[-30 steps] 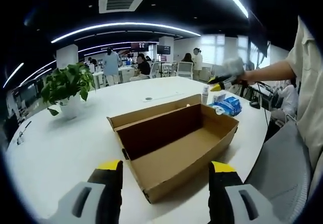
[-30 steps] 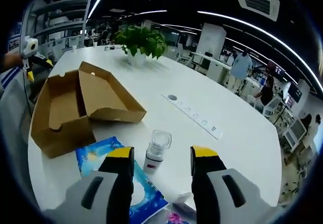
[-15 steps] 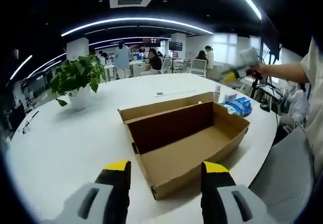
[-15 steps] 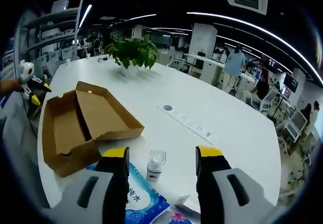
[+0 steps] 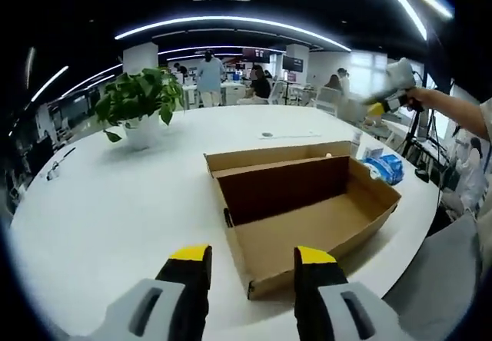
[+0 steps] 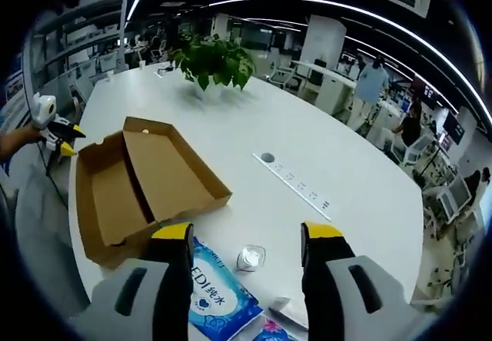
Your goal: Operate the shoe box by opening the lid, removing the specified soft item, and placing it in the target area until the item is outside and the box remains undamaged.
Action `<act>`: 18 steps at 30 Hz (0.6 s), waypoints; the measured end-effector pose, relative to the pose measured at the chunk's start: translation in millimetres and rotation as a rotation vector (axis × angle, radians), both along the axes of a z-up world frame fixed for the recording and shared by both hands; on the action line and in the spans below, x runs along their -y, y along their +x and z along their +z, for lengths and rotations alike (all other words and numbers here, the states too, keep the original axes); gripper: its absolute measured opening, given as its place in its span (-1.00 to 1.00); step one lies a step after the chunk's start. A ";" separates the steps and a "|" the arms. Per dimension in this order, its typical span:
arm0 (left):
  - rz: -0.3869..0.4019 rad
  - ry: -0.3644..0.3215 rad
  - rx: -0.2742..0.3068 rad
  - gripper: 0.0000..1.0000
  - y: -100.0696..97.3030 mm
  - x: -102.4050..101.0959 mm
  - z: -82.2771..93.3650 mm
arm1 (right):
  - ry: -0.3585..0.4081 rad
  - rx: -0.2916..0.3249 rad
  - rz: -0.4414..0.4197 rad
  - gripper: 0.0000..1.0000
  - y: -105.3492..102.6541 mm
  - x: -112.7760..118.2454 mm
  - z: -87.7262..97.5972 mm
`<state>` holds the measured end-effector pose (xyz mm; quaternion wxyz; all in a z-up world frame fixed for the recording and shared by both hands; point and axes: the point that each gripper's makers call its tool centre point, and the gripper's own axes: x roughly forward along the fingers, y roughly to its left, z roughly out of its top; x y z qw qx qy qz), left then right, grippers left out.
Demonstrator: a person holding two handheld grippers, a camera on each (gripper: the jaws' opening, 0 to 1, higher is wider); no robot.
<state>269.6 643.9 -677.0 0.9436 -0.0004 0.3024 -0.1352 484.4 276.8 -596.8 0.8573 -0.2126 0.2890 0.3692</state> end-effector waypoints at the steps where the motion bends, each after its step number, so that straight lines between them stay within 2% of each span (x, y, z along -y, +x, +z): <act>1: 0.009 -0.011 -0.009 -0.14 -0.1 -0.9 -0.7 | -0.005 -0.010 -0.006 0.06 1.1 -1.2 0.0; 4: 0.025 -0.016 -0.029 -0.15 -0.6 -3.9 -3.5 | -0.016 -0.073 -0.028 0.05 3.2 -5.4 -2.9; 5: 0.027 -0.016 -0.035 -0.16 -0.7 -4.3 -4.6 | -0.014 -0.076 -0.030 0.05 3.9 -6.3 -2.8; 8: 0.025 -0.027 -0.062 -0.17 -2.2 -2.4 -8.6 | 0.016 -0.122 -0.066 0.05 5.7 -14.7 -2.8; 18: 0.055 -0.023 -0.143 -0.33 -1.4 -0.6 -24.3 | 0.001 -0.193 -0.073 0.06 9.2 -31.5 -18.7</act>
